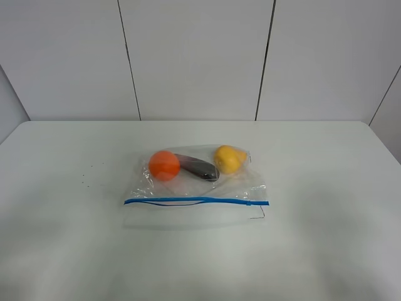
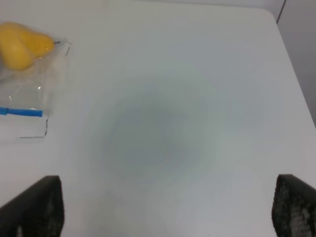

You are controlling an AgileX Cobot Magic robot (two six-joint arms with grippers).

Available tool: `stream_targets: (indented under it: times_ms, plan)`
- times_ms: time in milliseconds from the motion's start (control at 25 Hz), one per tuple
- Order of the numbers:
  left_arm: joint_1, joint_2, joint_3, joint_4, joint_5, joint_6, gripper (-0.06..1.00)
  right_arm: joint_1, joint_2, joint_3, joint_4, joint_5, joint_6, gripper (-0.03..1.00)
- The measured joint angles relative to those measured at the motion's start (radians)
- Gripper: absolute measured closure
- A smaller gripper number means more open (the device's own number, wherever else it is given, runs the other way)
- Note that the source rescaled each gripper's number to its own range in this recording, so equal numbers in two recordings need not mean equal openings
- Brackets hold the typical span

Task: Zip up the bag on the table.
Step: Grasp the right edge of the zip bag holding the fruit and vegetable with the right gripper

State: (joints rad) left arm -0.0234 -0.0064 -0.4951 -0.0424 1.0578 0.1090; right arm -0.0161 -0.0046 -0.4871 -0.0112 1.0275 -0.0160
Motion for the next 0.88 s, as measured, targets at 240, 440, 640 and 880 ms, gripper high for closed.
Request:
stream_targets:
  times_ms: [240, 440, 640, 880]
  plan:
    - [0.000, 0.000, 0.000, 0.000, 0.000, 0.000, -0.01, 0.000, 0.000, 0.000, 0.000, 0.000, 0.000, 0.03]
    - [0.000, 0.000, 0.000, 0.000, 0.001, 0.000, -0.01, 0.000, 0.032, -0.013, -0.001, 0.001, 0.000, 0.03]
    - [0.000, 0.000, 0.000, 0.000, 0.001, 0.000, -0.01, 0.000, 0.232, -0.120, 0.017, 0.001, -0.012, 0.03]
    - [0.000, 0.000, 0.000, 0.000, 0.001, 0.000, -0.01, 0.000, 0.668, -0.335, 0.106, -0.001, -0.016, 0.03]
